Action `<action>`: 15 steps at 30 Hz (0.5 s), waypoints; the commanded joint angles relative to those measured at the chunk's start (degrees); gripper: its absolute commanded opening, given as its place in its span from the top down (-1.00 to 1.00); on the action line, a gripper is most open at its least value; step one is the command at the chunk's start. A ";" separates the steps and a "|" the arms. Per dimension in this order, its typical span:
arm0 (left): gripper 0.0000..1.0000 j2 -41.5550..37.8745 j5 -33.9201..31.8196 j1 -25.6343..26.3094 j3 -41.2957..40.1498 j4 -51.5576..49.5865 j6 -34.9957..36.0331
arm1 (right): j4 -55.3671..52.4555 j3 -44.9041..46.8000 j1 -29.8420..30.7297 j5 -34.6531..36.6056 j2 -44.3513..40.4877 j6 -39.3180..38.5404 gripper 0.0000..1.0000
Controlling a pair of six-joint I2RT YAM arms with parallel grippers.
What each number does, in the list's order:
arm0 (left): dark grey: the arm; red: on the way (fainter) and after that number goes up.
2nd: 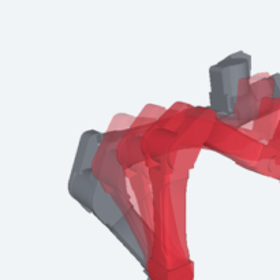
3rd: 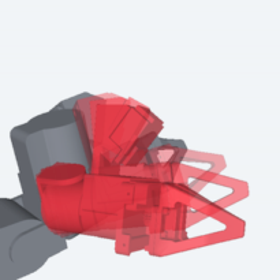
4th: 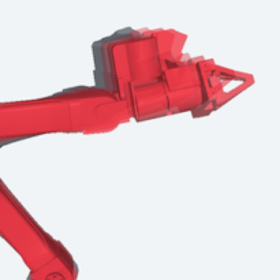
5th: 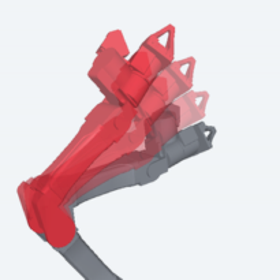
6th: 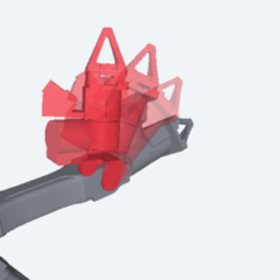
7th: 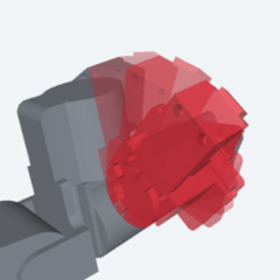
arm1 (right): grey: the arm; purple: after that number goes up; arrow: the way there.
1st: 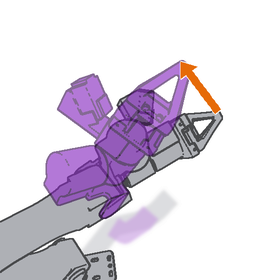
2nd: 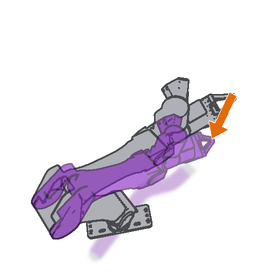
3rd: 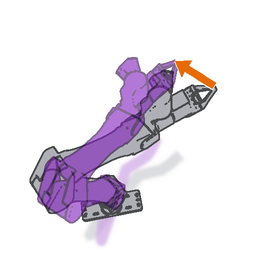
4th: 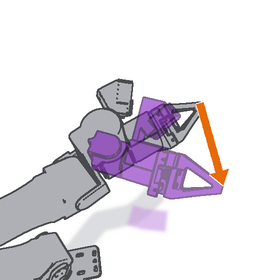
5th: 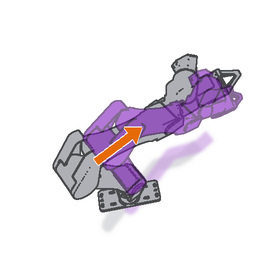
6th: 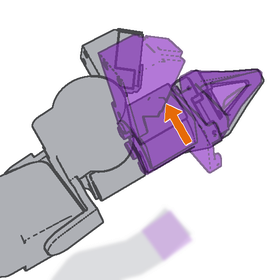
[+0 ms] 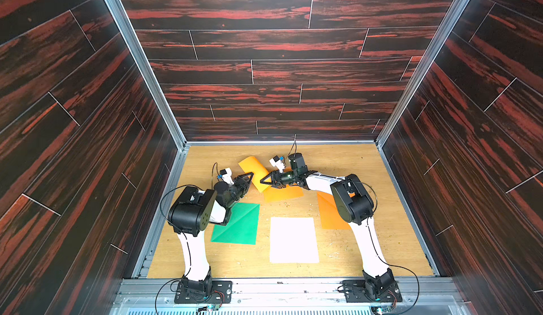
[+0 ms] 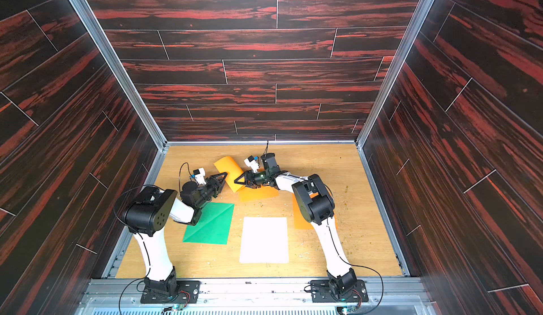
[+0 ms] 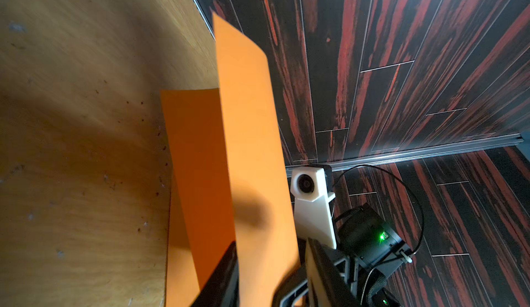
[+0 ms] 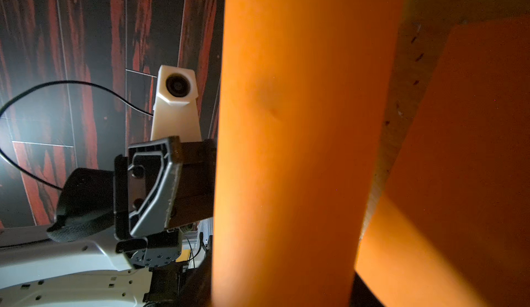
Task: Sort the scattered colored papers by color
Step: Pick up the colored paper from the center of the board.
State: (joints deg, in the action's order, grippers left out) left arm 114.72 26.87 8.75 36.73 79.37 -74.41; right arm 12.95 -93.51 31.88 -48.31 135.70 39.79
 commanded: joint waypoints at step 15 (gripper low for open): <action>0.19 2.27 4.77 0.25 2.38 1.49 1.68 | -11.23 -1.49 0.68 -2.37 -2.02 -9.64 -0.03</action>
State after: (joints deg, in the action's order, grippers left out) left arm 117.05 29.91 8.75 38.04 79.31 -73.95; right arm 5.74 -93.62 32.25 -49.39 135.63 33.56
